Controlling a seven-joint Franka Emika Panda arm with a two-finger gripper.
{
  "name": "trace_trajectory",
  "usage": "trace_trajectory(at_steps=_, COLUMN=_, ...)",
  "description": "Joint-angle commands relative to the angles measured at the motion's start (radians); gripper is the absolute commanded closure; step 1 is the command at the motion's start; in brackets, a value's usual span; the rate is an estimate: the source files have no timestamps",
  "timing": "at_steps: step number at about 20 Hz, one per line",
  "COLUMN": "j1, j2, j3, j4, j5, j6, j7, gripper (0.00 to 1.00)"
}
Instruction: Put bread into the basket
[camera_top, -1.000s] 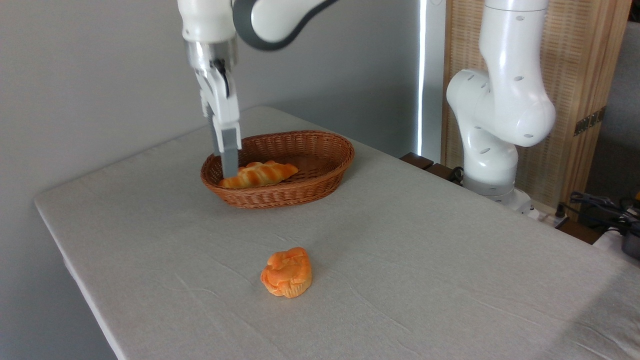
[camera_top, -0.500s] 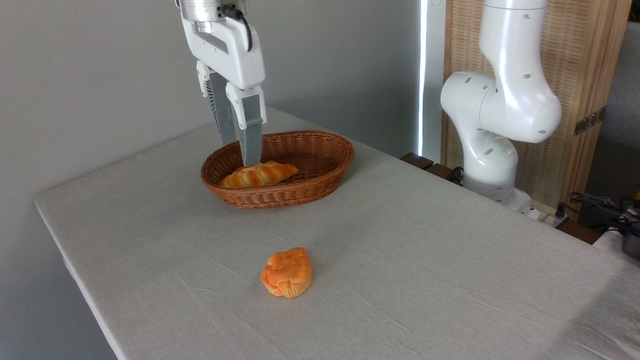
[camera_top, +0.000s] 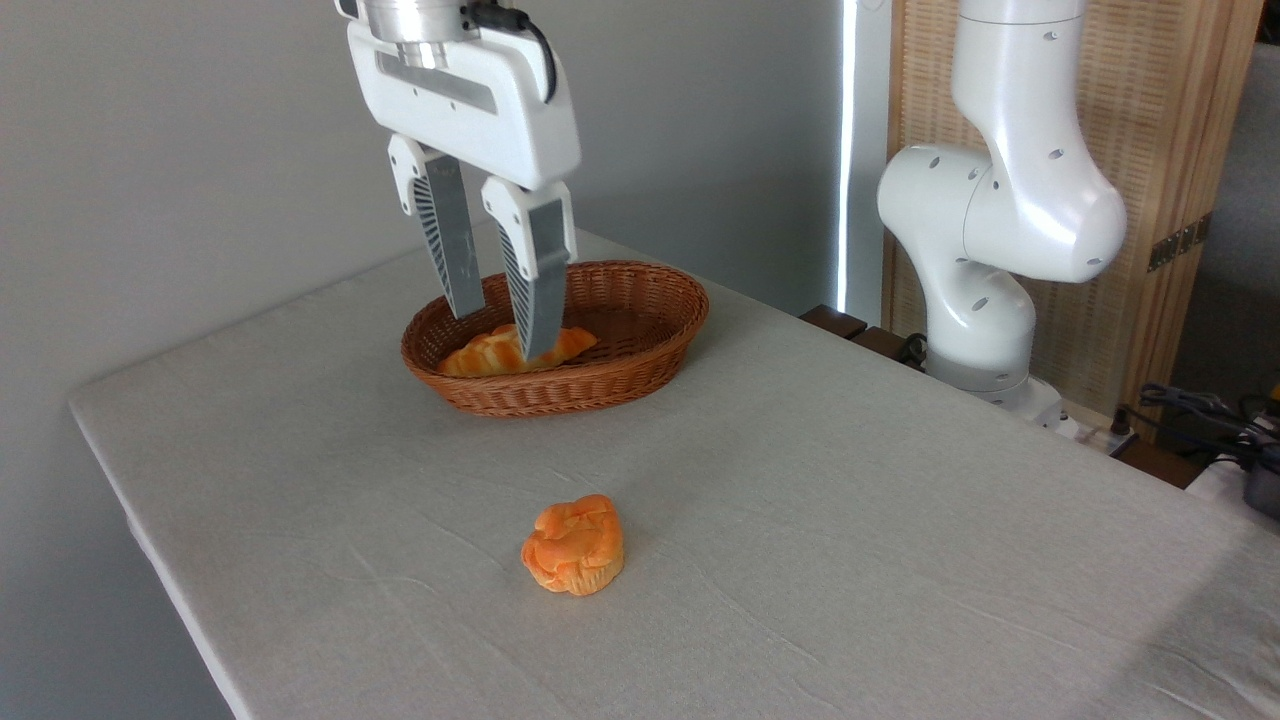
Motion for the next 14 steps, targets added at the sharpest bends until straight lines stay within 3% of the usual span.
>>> trace_trajectory(at_steps=1, j1=-0.046, j2=0.01, j3=0.034, j4=0.032, j5=0.006, j6=-0.035, j7=-0.014, gripper=0.0)
trace_trajectory(at_steps=4, j1=-0.096, j2=0.011, j3=0.077, j4=0.029, j5=0.006, j6=-0.036, j7=-0.019, gripper=0.0)
trace_trajectory(at_steps=14, j1=-0.122, j2=0.011, j3=0.1, j4=0.018, j5=0.0, j6=-0.042, j7=-0.011, gripper=0.0)
